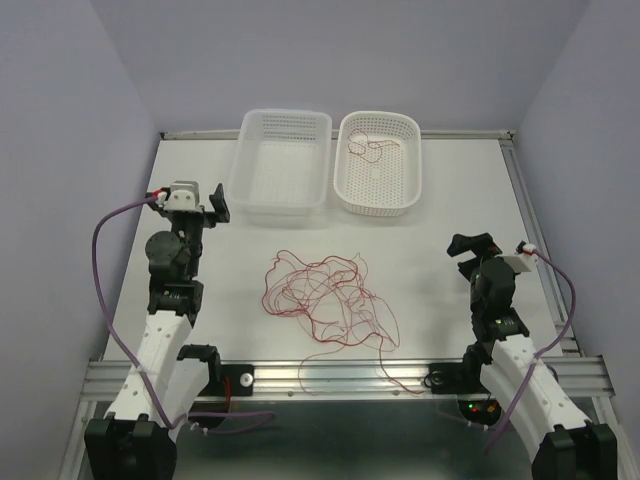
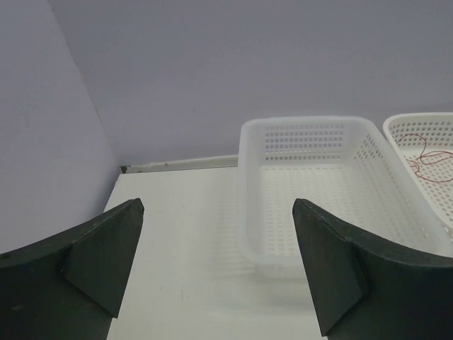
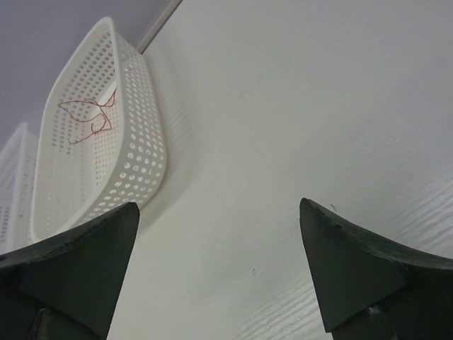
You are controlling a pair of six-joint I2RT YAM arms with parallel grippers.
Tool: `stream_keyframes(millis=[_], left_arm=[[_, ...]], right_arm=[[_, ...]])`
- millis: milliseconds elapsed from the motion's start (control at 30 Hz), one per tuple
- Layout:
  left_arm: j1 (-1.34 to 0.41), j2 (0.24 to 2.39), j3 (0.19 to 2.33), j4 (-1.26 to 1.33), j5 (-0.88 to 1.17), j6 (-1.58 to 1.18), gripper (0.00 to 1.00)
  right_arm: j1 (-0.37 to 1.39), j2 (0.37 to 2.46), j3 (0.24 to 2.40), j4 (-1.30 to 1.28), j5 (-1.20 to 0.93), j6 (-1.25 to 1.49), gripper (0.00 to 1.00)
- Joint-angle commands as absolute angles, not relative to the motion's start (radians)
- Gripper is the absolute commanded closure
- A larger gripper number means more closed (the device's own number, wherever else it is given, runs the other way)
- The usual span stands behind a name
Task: Untangle the cables
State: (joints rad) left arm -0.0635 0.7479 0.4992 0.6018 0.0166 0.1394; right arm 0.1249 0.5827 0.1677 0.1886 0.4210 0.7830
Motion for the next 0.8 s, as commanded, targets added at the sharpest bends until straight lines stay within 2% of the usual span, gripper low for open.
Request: stream_keyframes(millis=[0,167,233,267,367,433,600,633,767], left_arm=[[-0.063,0.693,0.488,0.652,0.026,0.132,0.01],[-0.063,0.638,0.462,0.653,0.052,0.194,0.01],[-0.063,0.627,0.463,0.629,0.107,0.253,0.01],[-0.063,0.617,0.468,0.611,0.197,0.283,0.01],[-0.063,0.617,0.517,0.422,0.433,0.444,0.01],[-0.061,0.636,0.593,0.194,0.53,0.598,0.02],[-0.063,0.857,0.852,-0.472,0.702,1.013,0.14],[-0.063,0.892,0.879,-0.541,0.719,1.06,0.2],[-0.067,1.052,0.922,-0.725,0.807,1.209,0.19]], right_arm=[[0.127,0.578,0.16,0.206,0.442,0.792,0.0],[0.127,0.587,0.163,0.207,0.439,0.787,0.0],[0.127,0.588,0.163,0.207,0.437,0.787,0.0],[0.126,0.589,0.163,0.207,0.437,0.787,0.0],[0.127,0.594,0.164,0.209,0.439,0.784,0.0],[0.127,0.598,0.167,0.209,0.433,0.782,0.0],[0.127,0.611,0.172,0.212,0.43,0.779,0.0],[0.127,0.612,0.172,0.212,0.428,0.779,0.0],[0.129,0.606,0.169,0.215,0.42,0.776,0.0]])
